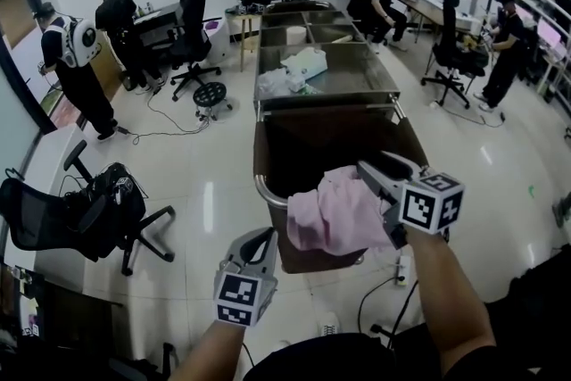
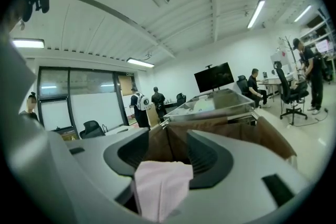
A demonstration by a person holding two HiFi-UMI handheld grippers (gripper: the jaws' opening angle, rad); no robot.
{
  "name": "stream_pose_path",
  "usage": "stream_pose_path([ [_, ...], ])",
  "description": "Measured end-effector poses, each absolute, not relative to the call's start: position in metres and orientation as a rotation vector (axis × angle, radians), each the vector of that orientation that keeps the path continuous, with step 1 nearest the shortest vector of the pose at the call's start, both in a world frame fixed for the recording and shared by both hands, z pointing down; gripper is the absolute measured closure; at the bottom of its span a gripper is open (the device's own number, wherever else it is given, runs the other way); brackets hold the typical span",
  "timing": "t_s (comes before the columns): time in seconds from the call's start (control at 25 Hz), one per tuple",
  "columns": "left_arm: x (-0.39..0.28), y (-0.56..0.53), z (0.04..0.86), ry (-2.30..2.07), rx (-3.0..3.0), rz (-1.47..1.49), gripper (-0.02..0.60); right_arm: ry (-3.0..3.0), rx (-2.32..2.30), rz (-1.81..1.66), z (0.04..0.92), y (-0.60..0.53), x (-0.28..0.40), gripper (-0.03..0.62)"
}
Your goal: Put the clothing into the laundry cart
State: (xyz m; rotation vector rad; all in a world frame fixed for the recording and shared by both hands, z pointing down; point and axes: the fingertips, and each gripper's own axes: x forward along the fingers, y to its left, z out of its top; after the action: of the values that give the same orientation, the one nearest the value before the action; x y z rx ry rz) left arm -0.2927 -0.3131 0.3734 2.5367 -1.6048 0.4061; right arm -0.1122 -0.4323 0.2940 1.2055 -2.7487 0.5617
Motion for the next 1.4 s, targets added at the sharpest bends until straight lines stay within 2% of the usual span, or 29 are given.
stream_pose_path([
  [0.36, -0.261, -0.290, 0.380, -1.440, 2.630, 0.417, 0.583, -2.662, 1.373, 0.627, 0.321, -0.349, -0.068, 0.350],
  [0.68, -0.245, -0.251, 0.394, -1.291, 2.680, 0.435, 0.583, -2.578, 1.460, 0.578, 0.342, -0.271, -0.060, 0.350],
  [0.8, -0.243, -0.234, 0.400, -1.250, 2.693, 0.455, 0.583, -2.562, 1.488, 0.544, 0.343, -0.244, -0.061, 0.403],
  [1.12, -0.245, -0.207, 0.408, -1.202, 2.699, 0.477, 0.583, -2.514, 1.559, 0.601, 0.363, -0.196, -0.062, 0.442],
  [1.32, -0.244, -0.196, 0.411, -1.175, 2.706, 0.487, 0.583, -2.521, 1.551, 0.570, 0.371, -0.177, -0.070, 0.444],
  [1.4, -0.244, -0.192, 0.410, -1.167, 2.710, 0.486, 0.583, -2.520, 1.579, 0.577, 0.371, -0.173, -0.071, 0.486],
])
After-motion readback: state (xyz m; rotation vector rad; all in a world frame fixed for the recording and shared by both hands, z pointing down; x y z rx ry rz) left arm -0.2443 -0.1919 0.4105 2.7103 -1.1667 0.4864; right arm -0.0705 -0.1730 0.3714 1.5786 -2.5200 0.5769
